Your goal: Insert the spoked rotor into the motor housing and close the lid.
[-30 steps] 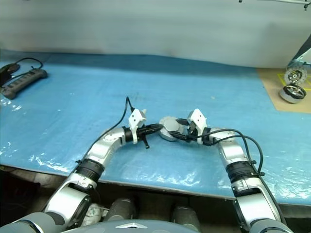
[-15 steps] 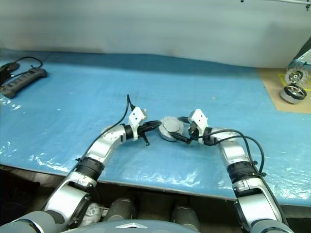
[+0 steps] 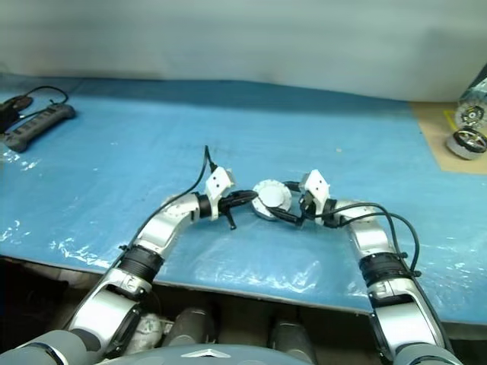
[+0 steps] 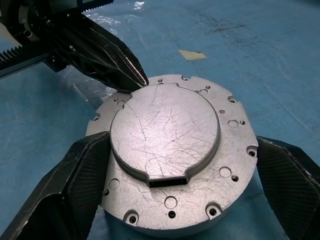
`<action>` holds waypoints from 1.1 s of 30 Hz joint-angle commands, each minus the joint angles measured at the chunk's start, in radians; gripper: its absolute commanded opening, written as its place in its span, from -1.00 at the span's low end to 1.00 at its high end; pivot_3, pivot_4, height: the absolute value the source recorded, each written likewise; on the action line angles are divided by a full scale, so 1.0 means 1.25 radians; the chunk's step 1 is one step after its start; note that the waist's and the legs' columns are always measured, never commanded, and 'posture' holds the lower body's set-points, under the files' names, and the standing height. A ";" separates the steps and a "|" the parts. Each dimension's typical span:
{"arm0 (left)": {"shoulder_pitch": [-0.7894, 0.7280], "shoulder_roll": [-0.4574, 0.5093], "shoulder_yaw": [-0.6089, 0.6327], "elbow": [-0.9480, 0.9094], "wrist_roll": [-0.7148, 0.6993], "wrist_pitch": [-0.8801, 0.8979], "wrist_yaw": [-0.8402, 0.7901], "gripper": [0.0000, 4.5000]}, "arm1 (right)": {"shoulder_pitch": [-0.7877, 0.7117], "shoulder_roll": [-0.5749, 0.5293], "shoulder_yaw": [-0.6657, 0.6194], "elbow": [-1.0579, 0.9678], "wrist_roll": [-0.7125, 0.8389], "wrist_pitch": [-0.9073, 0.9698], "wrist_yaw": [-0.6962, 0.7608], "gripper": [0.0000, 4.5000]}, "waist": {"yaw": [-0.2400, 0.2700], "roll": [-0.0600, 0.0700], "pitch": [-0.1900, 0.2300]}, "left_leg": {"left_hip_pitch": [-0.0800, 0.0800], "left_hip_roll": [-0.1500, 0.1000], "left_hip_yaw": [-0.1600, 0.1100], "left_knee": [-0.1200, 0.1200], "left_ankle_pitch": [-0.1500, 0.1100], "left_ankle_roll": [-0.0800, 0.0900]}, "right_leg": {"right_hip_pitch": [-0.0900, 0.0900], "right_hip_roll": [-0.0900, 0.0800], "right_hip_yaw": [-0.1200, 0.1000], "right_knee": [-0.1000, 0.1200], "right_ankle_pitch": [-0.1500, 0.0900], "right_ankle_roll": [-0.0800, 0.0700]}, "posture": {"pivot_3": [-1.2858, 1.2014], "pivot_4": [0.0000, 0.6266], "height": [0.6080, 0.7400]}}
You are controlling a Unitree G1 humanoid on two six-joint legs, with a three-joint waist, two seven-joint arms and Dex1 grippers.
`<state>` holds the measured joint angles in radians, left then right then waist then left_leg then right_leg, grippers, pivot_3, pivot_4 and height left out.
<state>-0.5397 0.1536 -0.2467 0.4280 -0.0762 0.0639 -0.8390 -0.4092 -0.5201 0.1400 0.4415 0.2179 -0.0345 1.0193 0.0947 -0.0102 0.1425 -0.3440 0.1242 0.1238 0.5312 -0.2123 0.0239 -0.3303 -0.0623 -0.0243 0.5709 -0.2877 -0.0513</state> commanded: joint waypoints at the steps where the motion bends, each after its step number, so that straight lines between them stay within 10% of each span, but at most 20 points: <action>1: -0.002 -0.003 -0.015 0.044 0.022 -0.004 0.008 -1.00 | 0.040 -0.043 0.047 0.005 -0.098 0.028 -0.014 0.98 | -0.002 -0.001 0.001 | -0.003 0.000 0.000 0.001 0.000 0.001 | -0.003 0.000 0.000 0.000 0.001 0.001 | 0.03 -0.52 1.00; 23: 0.025 -0.004 -0.021 -0.001 0.024 0.000 0.022 -1.00 | -0.014 -0.046 -0.127 0.076 0.118 0.127 0.140 0.98 | -0.007 0.003 0.011 | -0.028 0.005 0.000 0.021 -0.002 0.006 | -0.021 0.000 -0.006 0.014 0.005 0.006 | 0.03 -0.52 1.00; 33: 0.013 0.003 -0.019 0.018 0.029 -0.010 0.020 -1.00 | 0.325 -0.033 -0.346 -0.491 0.587 0.677 -0.128 0.98 | -0.002 0.015 0.021 | -0.030 0.009 0.000 0.025 -0.001 0.006 | -0.021 0.000 -0.010 0.015 0.003 0.003 | 0.03 -0.52 1.00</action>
<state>-0.5495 0.1480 -0.2396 0.4182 -0.0670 0.0384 -0.8033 0.0087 -0.5702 -0.2314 -0.1266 0.8319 0.7127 0.9225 0.0924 0.0089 0.1681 -0.3800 0.1350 0.1232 0.5628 -0.2132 0.0302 -0.3550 -0.0619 -0.0370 0.5885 -0.2839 -0.0477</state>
